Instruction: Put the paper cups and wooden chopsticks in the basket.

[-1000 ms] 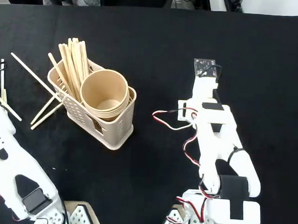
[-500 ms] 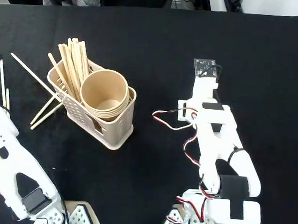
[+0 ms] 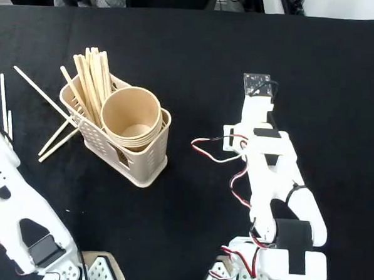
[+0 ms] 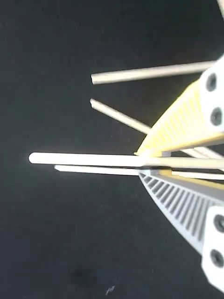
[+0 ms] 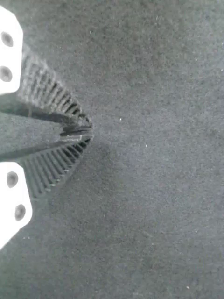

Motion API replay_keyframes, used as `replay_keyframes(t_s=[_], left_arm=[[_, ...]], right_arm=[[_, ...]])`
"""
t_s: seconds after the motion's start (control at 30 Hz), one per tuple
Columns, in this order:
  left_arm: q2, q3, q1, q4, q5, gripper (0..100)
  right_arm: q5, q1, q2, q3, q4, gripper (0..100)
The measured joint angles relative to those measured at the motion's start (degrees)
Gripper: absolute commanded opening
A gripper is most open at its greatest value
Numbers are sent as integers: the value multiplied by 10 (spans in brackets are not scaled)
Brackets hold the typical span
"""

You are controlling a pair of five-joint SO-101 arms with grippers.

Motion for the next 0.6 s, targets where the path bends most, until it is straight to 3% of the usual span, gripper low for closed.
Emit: replay_keyframes(t_s=[0.3,0.6], left_arm=[[-278,24,25,39,0,29],[-526,379,74,25,0,30]], right_arm=[[0,0,0,0,0,15],[0,0,0,0,0,15]])
